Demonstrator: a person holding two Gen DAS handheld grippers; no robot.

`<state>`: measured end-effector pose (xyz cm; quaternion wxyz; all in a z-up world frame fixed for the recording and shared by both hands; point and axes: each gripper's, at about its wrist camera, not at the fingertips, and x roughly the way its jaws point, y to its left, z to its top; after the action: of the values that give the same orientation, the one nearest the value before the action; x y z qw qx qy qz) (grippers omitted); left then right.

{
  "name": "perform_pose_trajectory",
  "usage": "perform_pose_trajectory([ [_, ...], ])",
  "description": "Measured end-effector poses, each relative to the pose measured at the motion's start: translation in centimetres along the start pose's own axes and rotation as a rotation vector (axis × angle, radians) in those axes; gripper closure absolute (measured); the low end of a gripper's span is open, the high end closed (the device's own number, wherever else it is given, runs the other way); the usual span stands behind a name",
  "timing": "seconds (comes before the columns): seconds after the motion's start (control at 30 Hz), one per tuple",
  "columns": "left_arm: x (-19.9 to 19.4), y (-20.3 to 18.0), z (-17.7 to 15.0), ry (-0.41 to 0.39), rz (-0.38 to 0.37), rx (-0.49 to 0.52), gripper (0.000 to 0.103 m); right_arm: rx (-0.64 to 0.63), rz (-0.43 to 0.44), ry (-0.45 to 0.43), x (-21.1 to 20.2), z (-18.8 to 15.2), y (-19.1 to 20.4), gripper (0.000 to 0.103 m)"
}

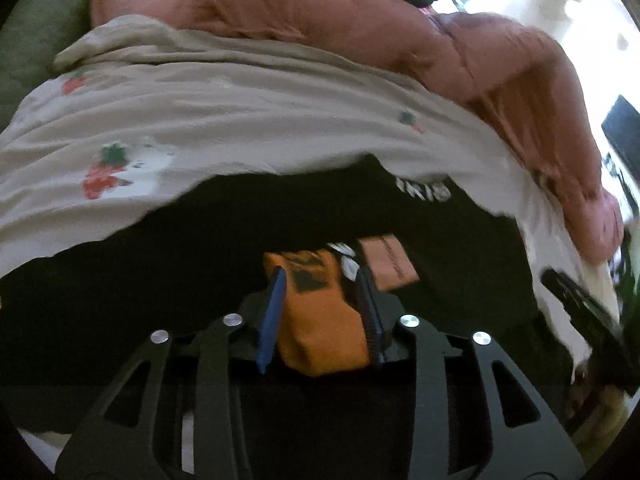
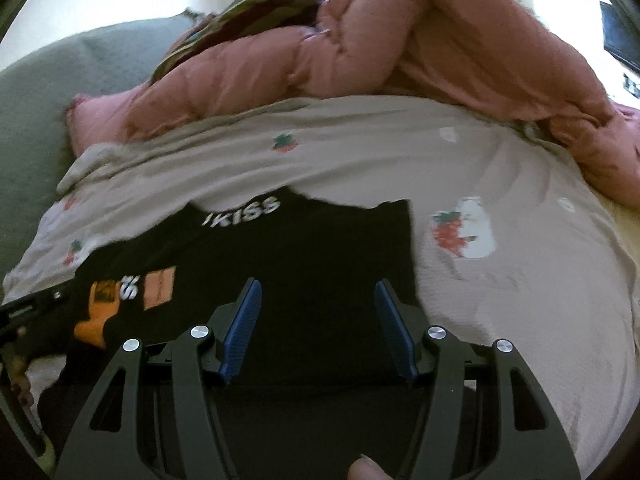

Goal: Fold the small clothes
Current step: 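Withdraw the right tool and bring the left tool toward the other sleeve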

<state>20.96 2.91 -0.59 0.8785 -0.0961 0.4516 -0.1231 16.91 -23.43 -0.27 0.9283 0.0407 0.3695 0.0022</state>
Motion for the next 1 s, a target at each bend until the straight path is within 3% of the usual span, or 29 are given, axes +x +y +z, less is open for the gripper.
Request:
perform_pose_trajectory([
  [0.2,3.6,-1.4,-1.7,0.129,0.039,0.063,0.063,-0.064,-0.023,0.104,2.1,-1.0,0.8,0.045],
  [0.4,3.9,-1.1,-2.4,0.126,0.037,0.053,0.063,0.015,-0.101,0.226,4.9,-2.6,-2.2,0.045],
  [0.47,4.0,-1.0,-2.4,0.127,0.034,0.051,0.062,0.073,-0.06,0.229,5.0,-2.9,-3.2,0.045],
  [0.63,3.8,-1.1,-2.3,0.125,0.036,0.05,0.061,0.053,-0.075,0.225,4.8,-2.8,-2.8,0.045],
  [0.87,2.8,-1.2,-1.9,0.104,0.03,0.042,0.06,0.041,-0.054,0.183,3.3,-2.4,-1.6,0.03],
  [0.9,2.6,-1.1,-1.8,0.097,0.033,0.038,0.058,0.034,-0.051,0.179,3.1,-2.4,-1.3,0.029],
  [0.93,2.4,-1.0,-1.7,0.092,0.035,0.035,0.04,0.026,-0.046,0.175,2.9,-2.3,-0.9,0.029],
  [1.0,1.8,-0.8,-1.6,0.073,0.047,0.026,0.026,0.016,-0.035,0.167,2.6,-2.2,-0.3,0.028],
])
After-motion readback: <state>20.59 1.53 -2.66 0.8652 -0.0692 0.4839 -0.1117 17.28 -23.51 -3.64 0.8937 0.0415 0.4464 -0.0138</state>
